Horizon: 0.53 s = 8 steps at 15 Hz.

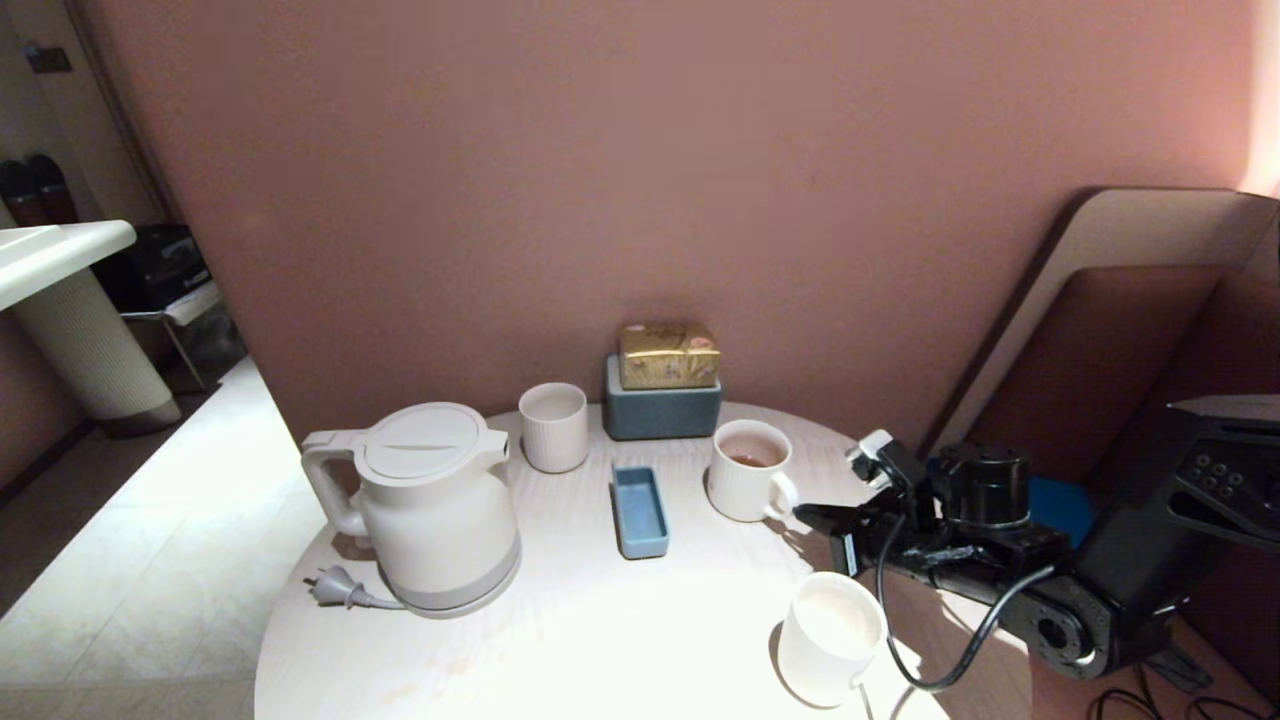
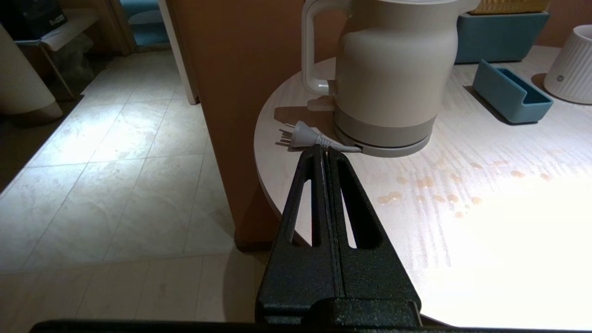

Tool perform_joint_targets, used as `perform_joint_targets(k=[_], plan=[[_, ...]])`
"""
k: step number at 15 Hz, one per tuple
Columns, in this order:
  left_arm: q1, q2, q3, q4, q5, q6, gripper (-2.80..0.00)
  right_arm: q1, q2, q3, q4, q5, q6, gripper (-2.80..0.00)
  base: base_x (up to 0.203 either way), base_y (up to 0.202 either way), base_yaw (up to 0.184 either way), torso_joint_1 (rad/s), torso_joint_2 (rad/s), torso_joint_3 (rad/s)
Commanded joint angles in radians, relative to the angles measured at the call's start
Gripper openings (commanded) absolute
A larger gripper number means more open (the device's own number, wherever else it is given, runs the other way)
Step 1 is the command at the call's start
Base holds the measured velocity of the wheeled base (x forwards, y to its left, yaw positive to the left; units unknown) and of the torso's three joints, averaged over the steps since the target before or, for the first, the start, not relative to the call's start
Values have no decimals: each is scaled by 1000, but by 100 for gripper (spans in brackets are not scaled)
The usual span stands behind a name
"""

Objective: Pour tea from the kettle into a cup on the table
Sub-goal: Pick up the cup

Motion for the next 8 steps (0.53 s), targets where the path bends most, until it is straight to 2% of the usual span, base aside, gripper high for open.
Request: perform_joint_targets(k=[1,5,8], plan=[[0,2,0,0,0,0,-280,19,2,8,-11,-10,16,-280,0,0,0,0,0,0],[0,2,0,-1,0,0,-280,32,-3,7,-11,-22,16,-280,0,0,0,0,0,0],[0,2,0,0,0,0,-280,30,14,-27,-9,-75,23,-280,0,0,0,0,0,0]])
